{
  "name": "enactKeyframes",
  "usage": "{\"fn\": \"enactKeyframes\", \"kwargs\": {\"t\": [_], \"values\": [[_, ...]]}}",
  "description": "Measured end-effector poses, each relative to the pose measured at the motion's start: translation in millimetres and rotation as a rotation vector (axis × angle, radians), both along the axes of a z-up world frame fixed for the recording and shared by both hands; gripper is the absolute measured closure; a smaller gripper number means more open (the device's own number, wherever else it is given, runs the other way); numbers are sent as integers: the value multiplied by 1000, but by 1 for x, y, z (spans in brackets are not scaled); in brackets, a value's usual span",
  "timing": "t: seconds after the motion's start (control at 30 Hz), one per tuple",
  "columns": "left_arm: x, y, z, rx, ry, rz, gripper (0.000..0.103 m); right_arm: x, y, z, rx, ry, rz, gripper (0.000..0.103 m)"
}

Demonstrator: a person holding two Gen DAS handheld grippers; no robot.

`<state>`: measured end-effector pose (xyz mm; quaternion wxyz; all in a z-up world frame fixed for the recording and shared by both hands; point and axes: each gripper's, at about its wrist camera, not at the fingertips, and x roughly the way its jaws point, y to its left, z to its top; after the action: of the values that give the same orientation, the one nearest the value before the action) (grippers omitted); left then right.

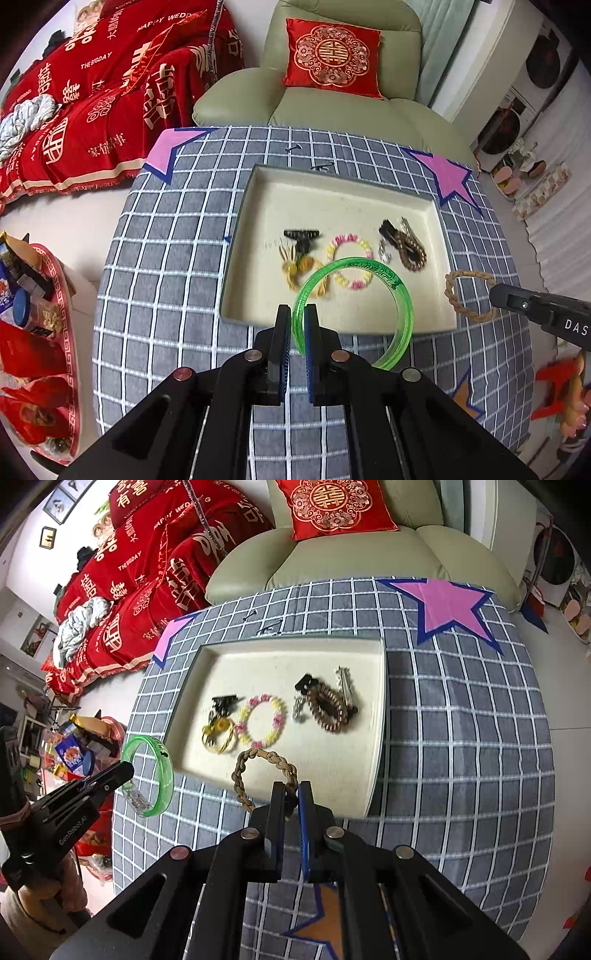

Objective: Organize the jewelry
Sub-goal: 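Lift both held items and carry them over the white tray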

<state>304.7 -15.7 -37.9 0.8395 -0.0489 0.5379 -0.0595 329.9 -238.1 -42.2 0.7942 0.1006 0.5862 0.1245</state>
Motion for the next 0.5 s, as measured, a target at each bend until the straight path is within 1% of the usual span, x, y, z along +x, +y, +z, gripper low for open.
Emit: {"fn": "enactKeyframes", "kwargs": {"t": [0.17, 0.5], "values": [[21, -3, -7, 6, 9, 7, 88, 23, -1, -8, 8, 10, -1, 96], [60, -19, -36, 23, 51, 21, 88, 62, -5, -36, 5, 44, -11, 96]]}}
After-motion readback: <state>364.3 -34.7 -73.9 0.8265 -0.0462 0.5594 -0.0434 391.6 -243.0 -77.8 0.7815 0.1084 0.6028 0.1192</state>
